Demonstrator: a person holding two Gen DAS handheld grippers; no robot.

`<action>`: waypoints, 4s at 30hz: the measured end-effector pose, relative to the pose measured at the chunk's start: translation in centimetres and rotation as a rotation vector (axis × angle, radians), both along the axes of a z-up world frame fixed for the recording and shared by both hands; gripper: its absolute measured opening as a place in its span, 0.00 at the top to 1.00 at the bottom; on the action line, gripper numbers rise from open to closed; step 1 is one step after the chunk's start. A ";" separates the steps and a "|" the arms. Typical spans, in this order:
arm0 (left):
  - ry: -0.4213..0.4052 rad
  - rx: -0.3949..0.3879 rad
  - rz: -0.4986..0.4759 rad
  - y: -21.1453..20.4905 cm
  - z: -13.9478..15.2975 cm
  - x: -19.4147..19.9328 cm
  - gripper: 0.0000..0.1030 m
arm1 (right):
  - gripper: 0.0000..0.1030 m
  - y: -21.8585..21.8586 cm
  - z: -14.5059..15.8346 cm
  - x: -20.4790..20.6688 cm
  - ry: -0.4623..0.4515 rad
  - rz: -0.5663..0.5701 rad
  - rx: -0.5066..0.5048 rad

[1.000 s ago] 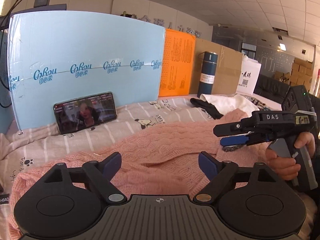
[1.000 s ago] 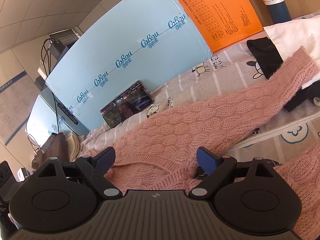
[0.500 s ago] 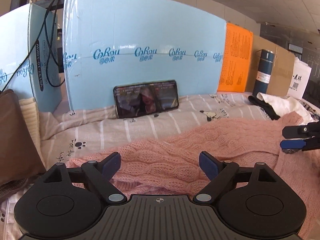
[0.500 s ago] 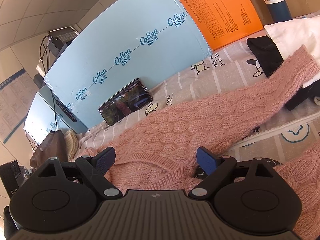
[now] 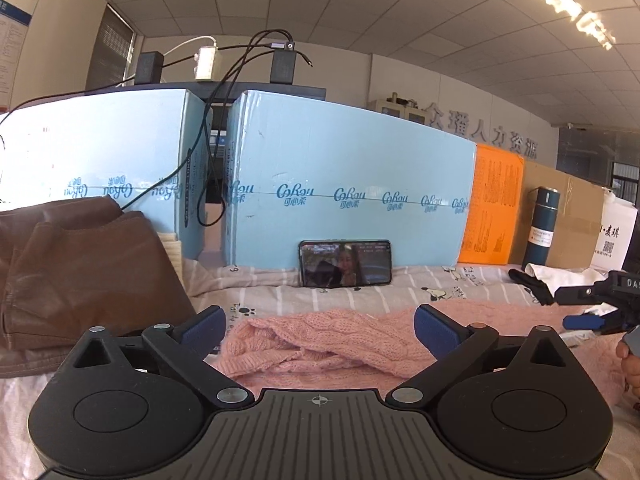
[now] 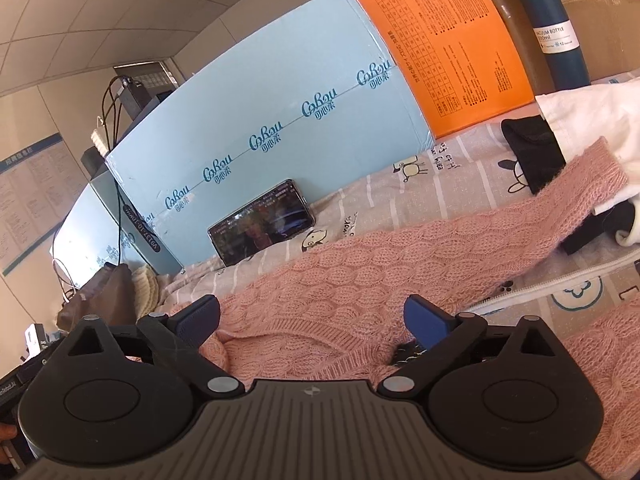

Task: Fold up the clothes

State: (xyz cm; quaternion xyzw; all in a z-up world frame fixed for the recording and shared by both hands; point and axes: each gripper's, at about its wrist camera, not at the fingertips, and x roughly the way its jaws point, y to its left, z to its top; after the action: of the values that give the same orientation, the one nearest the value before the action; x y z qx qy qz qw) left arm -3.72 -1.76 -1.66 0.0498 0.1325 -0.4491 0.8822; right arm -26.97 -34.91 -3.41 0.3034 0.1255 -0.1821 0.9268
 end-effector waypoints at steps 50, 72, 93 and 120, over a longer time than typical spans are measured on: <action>-0.390 0.286 -0.436 -1.7 -3.0 -3.3 0.80 | 0.84 1.2 0.1 -5.8 0.252 0.264 -0.522; 0.057 0.184 -0.172 -8.9 -3.4 9.3 0.33 | 0.43 -9.7 1.4 2.5 0.289 0.125 -0.430; 0.021 0.128 -0.085 -7.4 -3.0 6.9 0.25 | 0.87 -7.1 0.2 -5.7 0.249 -0.130 -0.350; 0.076 0.170 -0.029 -7.5 -3.6 7.7 0.17 | 0.53 -14.6 0.8 -3.7 0.348 -0.422 0.047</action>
State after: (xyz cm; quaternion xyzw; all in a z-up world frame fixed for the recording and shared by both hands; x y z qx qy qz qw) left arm 4.01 -9.30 -5.25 0.1092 0.2027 -0.4506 0.8625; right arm -30.68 -49.53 -2.58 0.3083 0.2212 -0.4178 0.8256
